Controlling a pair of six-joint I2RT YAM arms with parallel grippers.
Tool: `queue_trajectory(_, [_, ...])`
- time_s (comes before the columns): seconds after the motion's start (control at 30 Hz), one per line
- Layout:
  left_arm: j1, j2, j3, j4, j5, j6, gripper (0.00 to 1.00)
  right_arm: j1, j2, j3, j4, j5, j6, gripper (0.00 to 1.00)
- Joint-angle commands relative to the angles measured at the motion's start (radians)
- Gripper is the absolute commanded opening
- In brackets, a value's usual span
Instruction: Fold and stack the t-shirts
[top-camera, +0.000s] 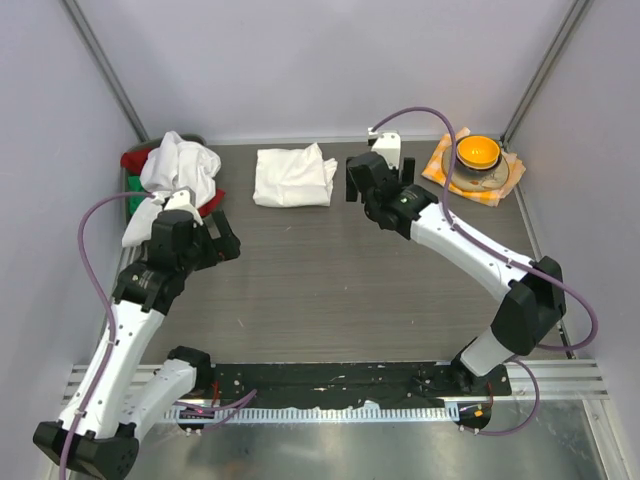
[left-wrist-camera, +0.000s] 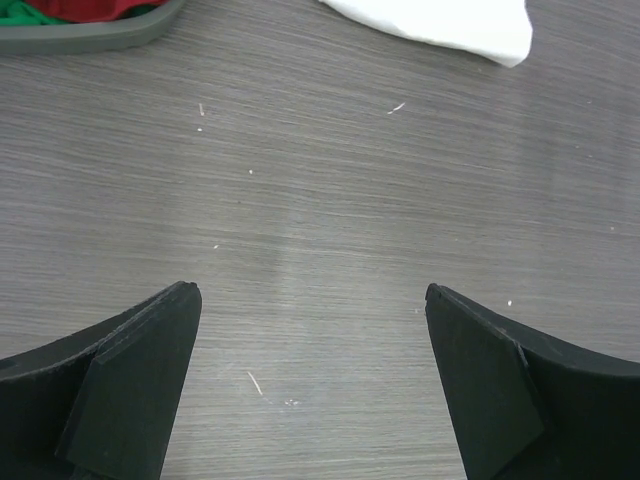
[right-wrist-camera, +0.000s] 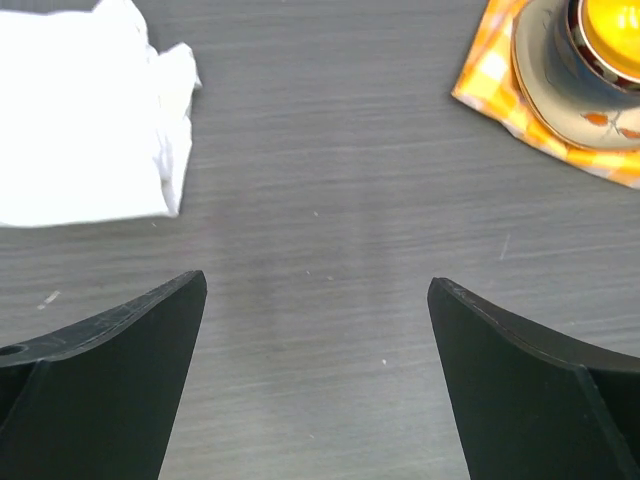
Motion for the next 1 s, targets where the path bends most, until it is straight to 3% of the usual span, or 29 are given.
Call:
queue_trajectory(0.0, [0.000,0.055,0.064,0.031,-0.054,0.037,1.00,0.001,0.057,0.110,-0.053,0.022,-0.003,1.00])
queue_trajectory(0.17, [0.002,0.155,0.134,0.040,-0.186,0.055,1.00,-0.005,0.051,0.127,-0.033,-0.045,-0.019,1.00])
queue_trajectory(0.4, [0.126,0.397,0.282,0.101,-0.167,0.039,1.00,-0.011,0.082,0.185,-0.107,-0.012,-0.045,1.00])
queue_trajectory(0.6, [0.299,0.700,0.455,0.127,-0.182,-0.073,0.99,-0.011,-0.090,-0.017,-0.007,-0.177,0.014,1.00])
queue_trajectory(0.8, [0.322,0.919,0.596,0.189,-0.200,-0.054,0.98,-0.005,-0.266,-0.234,0.097,-0.366,0.038,1.00])
queue_trajectory(0.97, [0.332,1.081,0.682,0.279,-0.193,-0.020,0.97,0.050,-0.297,-0.283,0.094,-0.361,0.034,1.00])
